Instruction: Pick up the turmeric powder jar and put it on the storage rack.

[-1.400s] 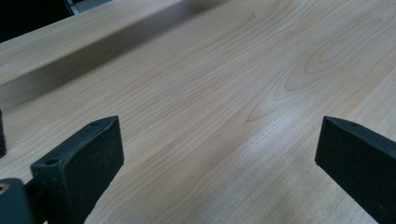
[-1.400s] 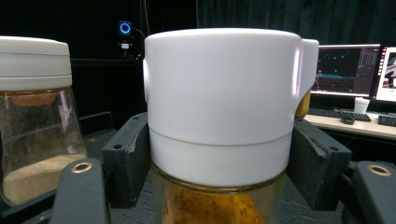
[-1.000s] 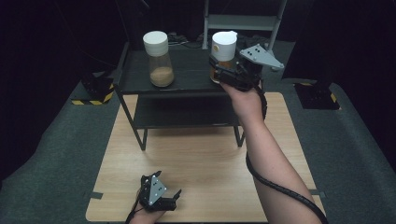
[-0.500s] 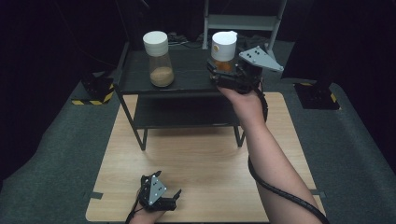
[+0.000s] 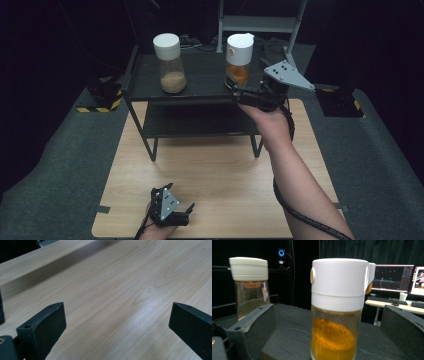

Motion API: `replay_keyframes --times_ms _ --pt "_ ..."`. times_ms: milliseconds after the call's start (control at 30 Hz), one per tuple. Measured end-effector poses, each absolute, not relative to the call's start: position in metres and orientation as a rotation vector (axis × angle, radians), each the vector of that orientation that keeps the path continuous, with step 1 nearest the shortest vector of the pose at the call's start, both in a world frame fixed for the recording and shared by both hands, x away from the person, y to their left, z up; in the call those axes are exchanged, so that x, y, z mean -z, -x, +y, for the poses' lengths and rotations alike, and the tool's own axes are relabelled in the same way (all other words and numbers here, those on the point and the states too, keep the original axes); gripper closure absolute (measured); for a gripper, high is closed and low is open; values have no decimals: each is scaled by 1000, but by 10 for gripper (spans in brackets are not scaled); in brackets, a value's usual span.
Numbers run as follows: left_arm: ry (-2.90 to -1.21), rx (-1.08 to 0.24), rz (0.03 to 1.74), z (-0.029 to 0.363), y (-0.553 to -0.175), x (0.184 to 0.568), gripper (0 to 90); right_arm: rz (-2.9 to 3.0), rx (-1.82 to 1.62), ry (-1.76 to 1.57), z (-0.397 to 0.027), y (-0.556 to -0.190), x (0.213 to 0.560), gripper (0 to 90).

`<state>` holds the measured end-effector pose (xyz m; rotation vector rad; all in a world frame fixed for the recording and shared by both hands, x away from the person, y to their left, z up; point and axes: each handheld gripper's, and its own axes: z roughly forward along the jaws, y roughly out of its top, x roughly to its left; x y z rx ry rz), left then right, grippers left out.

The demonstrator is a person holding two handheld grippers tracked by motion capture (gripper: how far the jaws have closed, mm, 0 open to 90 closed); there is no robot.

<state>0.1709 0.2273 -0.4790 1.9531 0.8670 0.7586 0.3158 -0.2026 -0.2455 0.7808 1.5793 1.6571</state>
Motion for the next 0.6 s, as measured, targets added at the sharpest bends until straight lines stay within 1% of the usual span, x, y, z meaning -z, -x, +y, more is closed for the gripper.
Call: replay_keyframes --times_ms 600 --pt "-1955 -765 865 226 -170 479 14 1593 -1669 -701 -230 -277 272 0"
